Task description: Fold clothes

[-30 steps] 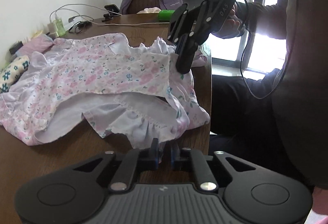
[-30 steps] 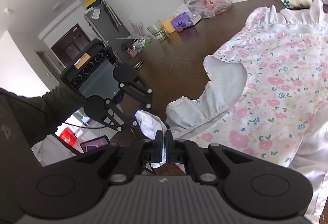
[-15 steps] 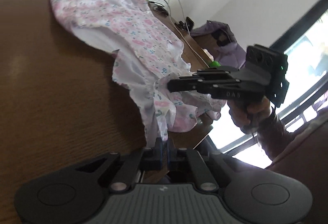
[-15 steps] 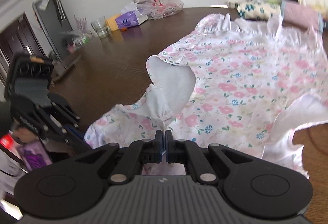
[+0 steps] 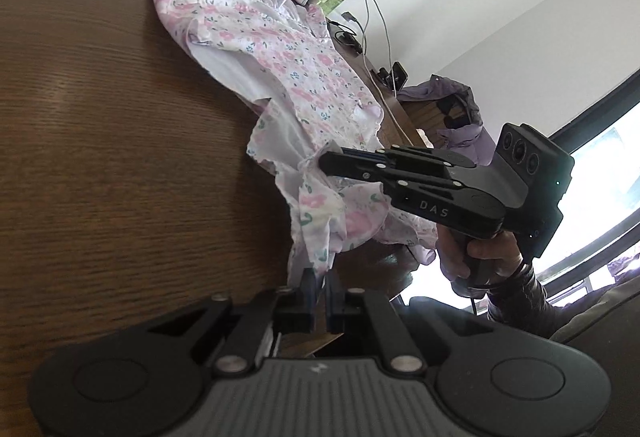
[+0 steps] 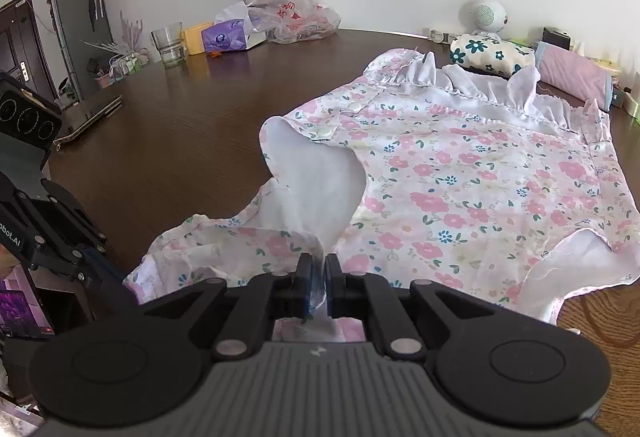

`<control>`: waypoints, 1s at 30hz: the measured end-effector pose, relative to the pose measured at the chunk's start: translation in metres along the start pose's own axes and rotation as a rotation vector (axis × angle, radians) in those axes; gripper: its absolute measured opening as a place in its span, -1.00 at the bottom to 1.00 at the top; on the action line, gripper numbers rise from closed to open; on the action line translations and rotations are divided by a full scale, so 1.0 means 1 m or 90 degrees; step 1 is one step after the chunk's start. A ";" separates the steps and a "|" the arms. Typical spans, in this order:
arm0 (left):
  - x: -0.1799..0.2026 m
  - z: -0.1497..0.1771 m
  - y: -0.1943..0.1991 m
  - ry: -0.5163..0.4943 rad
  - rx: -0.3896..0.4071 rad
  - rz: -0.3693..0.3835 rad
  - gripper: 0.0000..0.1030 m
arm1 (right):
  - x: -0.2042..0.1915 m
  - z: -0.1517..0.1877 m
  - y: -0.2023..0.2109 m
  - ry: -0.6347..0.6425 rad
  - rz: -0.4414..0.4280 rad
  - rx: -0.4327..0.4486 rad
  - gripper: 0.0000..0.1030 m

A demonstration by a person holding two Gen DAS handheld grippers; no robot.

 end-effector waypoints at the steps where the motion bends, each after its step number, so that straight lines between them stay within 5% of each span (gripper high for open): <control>1: 0.002 0.000 0.003 -0.009 0.005 -0.006 -0.81 | 0.001 0.001 0.006 -0.005 -0.016 0.005 -0.76; 3: 0.007 -0.003 0.012 -0.044 0.019 -0.030 -0.74 | 0.003 0.001 0.017 -0.014 -0.048 0.014 -0.62; 8: 0.019 -0.011 0.017 -0.099 0.034 -0.046 -0.47 | 0.007 0.004 0.045 -0.037 -0.125 0.038 -0.69; 10: 0.023 -0.011 0.011 -0.120 0.027 -0.052 -0.37 | 0.008 0.005 0.045 -0.041 -0.115 0.043 -0.69; 15: 0.020 -0.008 0.003 -0.133 0.000 -0.086 -0.58 | 0.008 0.007 0.045 -0.051 -0.094 0.056 -0.69; 18: 0.022 -0.009 0.010 -0.164 0.007 -0.088 -0.62 | -0.015 0.010 0.048 -0.016 -0.172 0.040 -0.69; 20: 0.022 -0.009 0.015 -0.190 0.024 -0.134 -0.97 | -0.033 0.021 0.037 0.021 -0.185 0.008 -0.70; 24: 0.021 -0.004 0.023 -0.210 0.011 -0.166 -0.92 | -0.047 0.034 0.032 0.062 -0.187 -0.003 -0.70; 30: 0.038 -0.026 0.063 -0.186 0.133 -0.168 -0.83 | -0.051 0.040 0.033 0.076 -0.189 0.004 -0.69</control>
Point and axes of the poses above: each gripper's, at about its wrist camera, not at the fingertips, and y roughly against the way its jaws point, x to its right, z to its underside, the point moved 5 cm from there along -y, roughly the way its jaws point, and after that the axes turned 3 degrees about z, right-handed, at the moved point
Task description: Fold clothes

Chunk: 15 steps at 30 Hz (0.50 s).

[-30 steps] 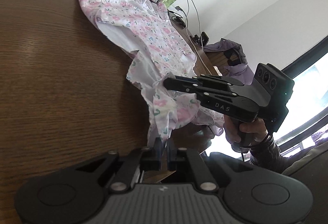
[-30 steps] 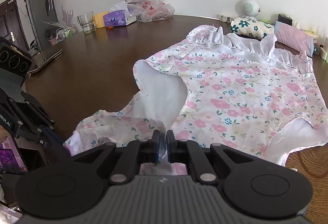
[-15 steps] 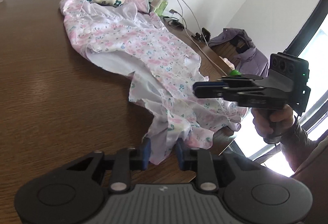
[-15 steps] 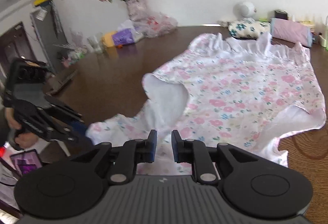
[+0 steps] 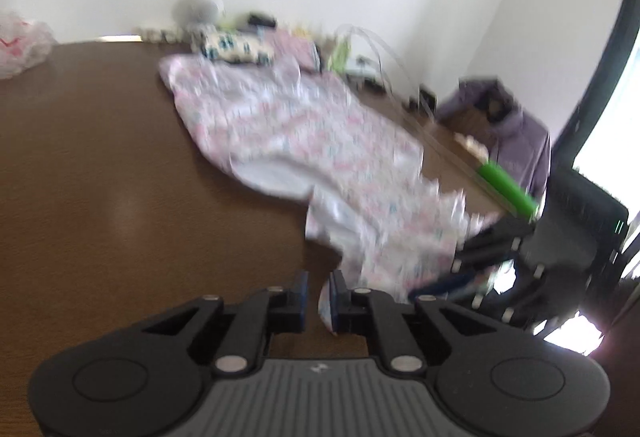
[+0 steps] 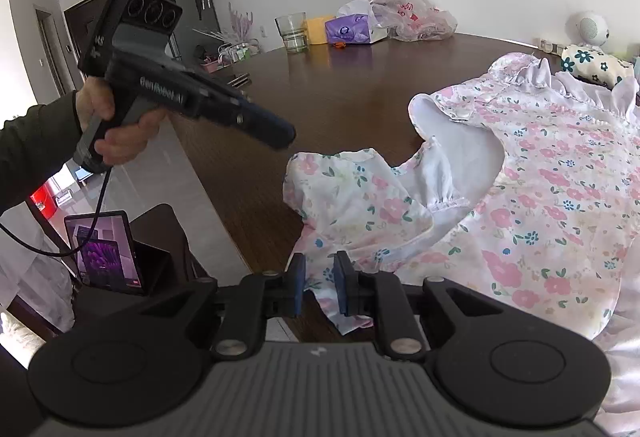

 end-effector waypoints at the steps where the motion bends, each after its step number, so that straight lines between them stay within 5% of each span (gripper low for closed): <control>1: 0.009 -0.009 0.001 -0.005 0.024 0.011 -0.81 | -0.001 0.001 0.000 0.002 0.000 0.001 -0.69; 2: 0.021 -0.014 -0.002 -0.010 0.043 0.034 -0.76 | -0.002 0.002 0.000 0.005 0.000 0.001 -0.69; 5: 0.049 -0.008 -0.039 -0.026 -0.016 0.102 -0.70 | -0.004 0.005 0.000 0.012 -0.001 0.004 -0.69; 8: 0.043 0.018 -0.068 -0.027 -0.096 0.065 -0.74 | -0.003 0.007 0.001 0.009 0.005 0.007 -0.69; 11: 0.025 0.035 -0.071 0.018 -0.095 0.055 -0.89 | 0.013 0.009 0.036 -0.020 0.018 0.044 -0.69; 15: 0.025 0.028 -0.061 0.025 -0.093 0.030 -0.82 | 0.034 0.011 0.083 -0.060 0.035 0.093 -0.61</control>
Point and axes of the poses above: each gripper's, at about its wrist camera, not at the fingertips, and y roughly against the way its jaws point, x to its right, z to its underside, the point moved 5 cm from there along -y, roughly the way its jaws point, and after that the axes turned 3 degrees about z, right-handed, at the moved point
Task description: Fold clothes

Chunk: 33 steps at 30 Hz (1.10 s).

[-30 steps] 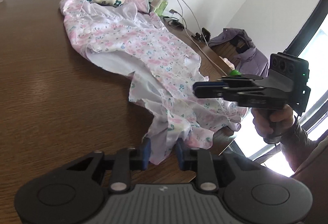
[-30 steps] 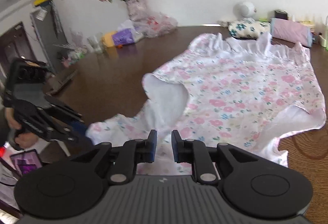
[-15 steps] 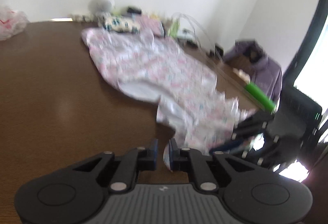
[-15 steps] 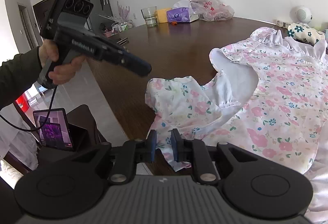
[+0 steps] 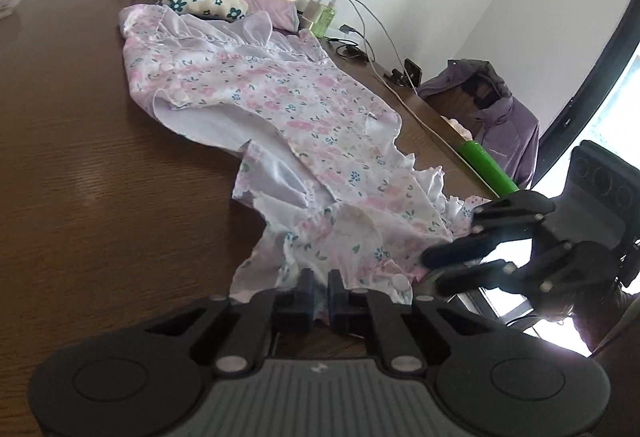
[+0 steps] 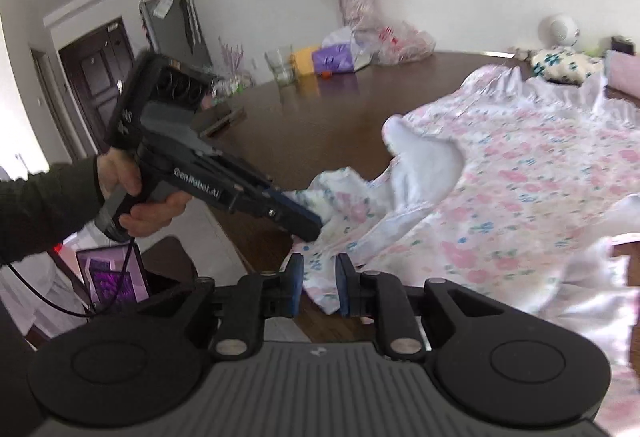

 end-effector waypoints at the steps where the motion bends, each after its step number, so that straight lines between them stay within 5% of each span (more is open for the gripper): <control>1: 0.007 -0.006 0.005 -0.015 0.016 -0.003 -0.81 | 0.006 -0.002 0.011 -0.010 0.004 0.012 -0.49; 6: 0.066 -0.045 -0.008 -0.066 0.109 0.062 -0.33 | 0.085 0.007 0.069 -0.126 0.035 -0.012 -0.28; 10: 0.103 -0.057 -0.075 -0.081 0.057 0.112 -0.35 | 0.121 0.026 0.071 -0.202 -0.025 -0.052 -0.20; 13: 0.105 -0.055 -0.110 -0.074 0.003 0.089 -0.44 | 0.135 0.036 0.064 -0.257 -0.059 -0.062 -0.28; 16: 0.088 -0.050 -0.122 -0.037 -0.019 0.079 -0.44 | 0.124 0.033 0.069 -0.201 -0.087 -0.044 -0.90; 18: 0.077 -0.047 -0.123 -0.009 -0.020 0.073 -0.47 | 0.117 0.031 0.072 -0.163 -0.105 -0.032 -0.96; 23: 0.066 -0.044 -0.114 0.021 0.000 0.069 -0.42 | 0.096 0.029 0.088 -0.069 -0.125 -0.001 -0.98; 33: 0.094 -0.051 -0.115 -0.045 0.019 0.085 -0.39 | 0.099 0.040 0.093 -0.063 -0.109 -0.024 -0.93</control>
Point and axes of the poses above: each gripper's, at about its wrist camera, not at the fingertips, and y roughly against the way its jaws point, x to its right, z to its underside, the point moved 5 cm from there along -y, roughly the way its jaws point, and after that the axes turned 3 degrees about z, right-handed, at the moved point
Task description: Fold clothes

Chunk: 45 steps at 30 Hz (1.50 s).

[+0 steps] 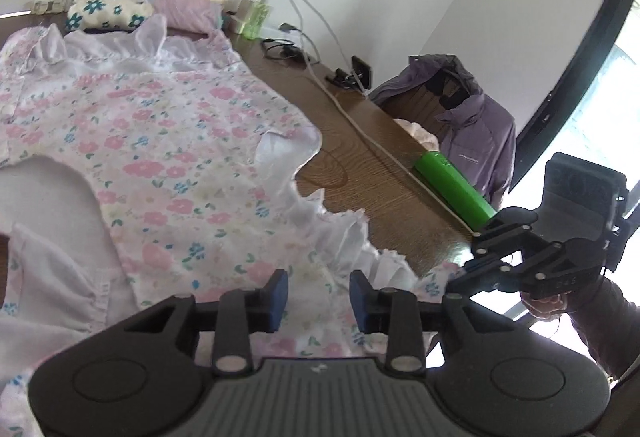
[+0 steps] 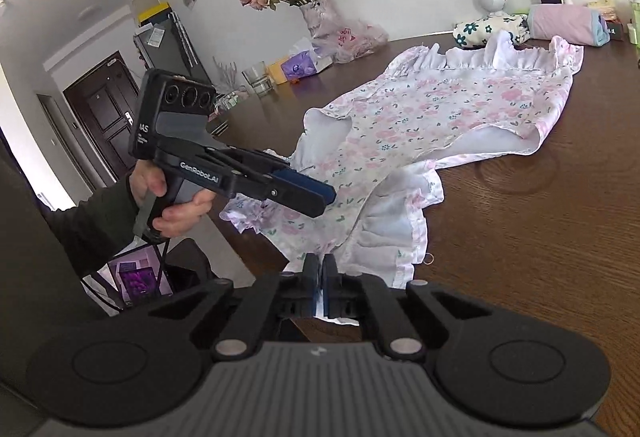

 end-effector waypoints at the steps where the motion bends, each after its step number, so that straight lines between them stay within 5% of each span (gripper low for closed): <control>1: 0.007 -0.003 0.000 -0.012 0.007 0.013 -0.35 | 0.001 0.001 -0.001 -0.001 0.001 -0.004 -0.86; 2: 0.014 -0.004 -0.002 -0.022 0.006 0.029 -0.35 | 0.002 0.002 -0.002 -0.001 0.002 -0.008 -0.79; 4: 0.022 -0.001 -0.008 -0.031 -0.006 0.060 -0.35 | 0.004 0.004 -0.004 -0.002 0.004 -0.016 0.10; 5: 0.023 0.002 -0.012 -0.026 -0.016 0.071 -0.35 | 0.005 0.005 -0.005 -0.003 0.005 -0.019 0.16; 8: 0.019 0.013 -0.021 -0.001 -0.044 0.074 -0.35 | 0.009 0.020 -0.004 0.015 0.000 -0.034 0.01; 10: 0.014 0.018 -0.024 0.008 -0.052 0.060 -0.35 | 0.013 0.020 -0.010 0.017 -0.003 -0.047 -0.48; 15: 0.006 0.021 -0.022 0.024 -0.039 0.069 -0.37 | 0.026 0.015 -0.023 0.021 -0.007 -0.075 -0.98; 19: 0.011 0.023 -0.022 -0.003 -0.031 0.062 -0.37 | 0.037 -0.004 -0.030 -0.040 -0.020 -0.061 -0.96; 26: 0.010 0.020 0.018 -0.034 -0.010 0.044 -0.32 | 0.023 -0.014 -0.014 0.033 0.073 -0.049 -0.57; 28: 0.009 0.021 0.050 -0.068 0.000 0.022 -0.21 | 0.003 -0.017 -0.010 0.126 0.130 -0.050 -0.33; 31: 0.014 0.032 0.097 -0.145 -0.009 -0.018 -0.17 | -0.028 -0.014 -0.012 0.257 0.179 -0.070 -0.34; 37: 0.002 0.058 0.132 -0.217 -0.056 -0.081 -0.17 | -0.034 -0.001 -0.033 0.268 0.156 -0.097 -0.34; 45: -0.028 0.063 0.121 -0.193 -0.051 -0.105 -0.17 | -0.052 0.017 -0.061 0.283 0.143 -0.128 -0.34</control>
Point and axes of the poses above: each gripper's, at about its wrist camera, not at the fingertips, and y roughly against the way its jaws point, x to its right, z to its underside, the point moved 5 cm from there along -y, roughly the way its jaws point, and after that the axes turned 3 degrees about z, right-handed, at the moved point
